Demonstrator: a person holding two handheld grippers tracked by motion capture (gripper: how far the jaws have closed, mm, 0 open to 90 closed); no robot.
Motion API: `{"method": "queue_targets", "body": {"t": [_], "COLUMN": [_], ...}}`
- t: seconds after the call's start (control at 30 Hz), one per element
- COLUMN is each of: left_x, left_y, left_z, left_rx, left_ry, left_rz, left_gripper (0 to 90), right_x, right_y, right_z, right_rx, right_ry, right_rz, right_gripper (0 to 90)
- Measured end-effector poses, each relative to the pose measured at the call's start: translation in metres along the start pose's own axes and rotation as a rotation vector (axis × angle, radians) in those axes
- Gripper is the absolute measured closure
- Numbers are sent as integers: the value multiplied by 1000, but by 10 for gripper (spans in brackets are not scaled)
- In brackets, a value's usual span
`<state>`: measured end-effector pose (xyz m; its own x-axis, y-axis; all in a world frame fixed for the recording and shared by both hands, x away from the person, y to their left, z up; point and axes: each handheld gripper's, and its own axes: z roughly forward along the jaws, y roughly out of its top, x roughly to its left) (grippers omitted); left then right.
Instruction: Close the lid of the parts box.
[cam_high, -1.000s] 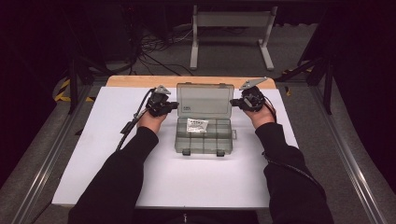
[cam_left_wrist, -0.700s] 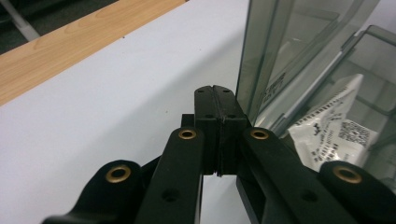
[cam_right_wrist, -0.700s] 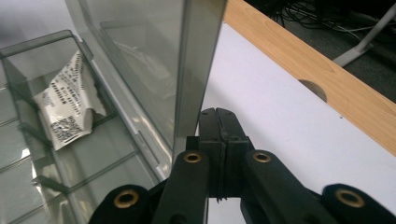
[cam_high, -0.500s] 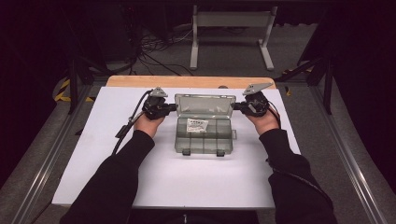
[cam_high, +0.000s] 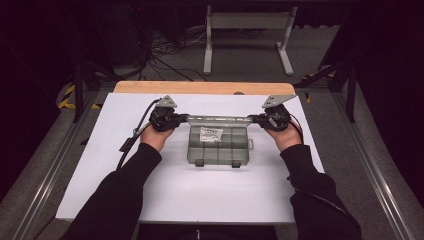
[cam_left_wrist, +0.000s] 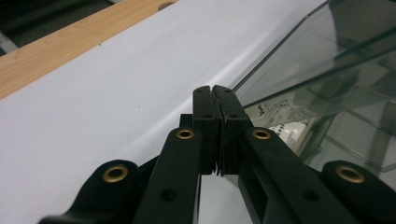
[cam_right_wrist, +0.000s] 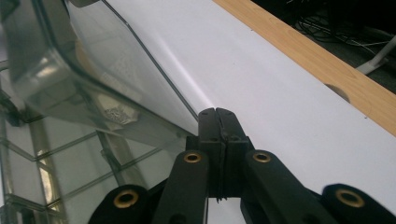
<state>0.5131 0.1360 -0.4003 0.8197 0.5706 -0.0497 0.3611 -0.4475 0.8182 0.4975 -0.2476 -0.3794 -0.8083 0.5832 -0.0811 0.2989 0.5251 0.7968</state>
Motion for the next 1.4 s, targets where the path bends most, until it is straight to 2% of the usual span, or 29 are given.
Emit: {"method": "queue_targets", "body": {"t": [0.2, 0.3, 0.4, 0.53, 0.7, 0.83, 1.0, 1.1, 1.2, 1.4], "left_x": [-4, -4, -3, -4, -11, -19, -25, -30, -34, -40], "left_y": [-1, -3, -4, -7, -7, -3, -2, -1, -1, 0], "left_z": [-6, -9, -12, -19, -23, -27, -30, -32, -33, -36], "left_rx": [3, 9, 6, 19, 37, 60, 86, 124, 148, 182], "left_ry": [-21, -43, -48, -79, -106, -128, -150, -169, -179, -196], "left_rz": [13, 8, 7, 13, 52, 87, 106, 133, 122, 147], "left_gripper": [880, 879, 879, 879, 876, 873, 864, 858, 859, 858], "right_x": [6, 10, 13, 16, 22, 28, 37, 44, 50, 58], "right_y": [0, 1, 0, -1, -2, 0, 1, 3, 4, 4], "right_z": [-4, -6, -8, -12, -17, -20, -21, -22, -21, -20], "right_rx": [-11, -13, -16, -5, 7, 35, 75, 95, 118, 167], "right_ry": [21, 32, 44, 70, 91, 115, 136, 150, 157, 171], "right_rz": [-8, -18, -20, -18, -20, -24, -39, -43, -54, -49], "right_gripper": [899, 898, 898, 897, 894, 890, 889, 884, 884, 884]}}
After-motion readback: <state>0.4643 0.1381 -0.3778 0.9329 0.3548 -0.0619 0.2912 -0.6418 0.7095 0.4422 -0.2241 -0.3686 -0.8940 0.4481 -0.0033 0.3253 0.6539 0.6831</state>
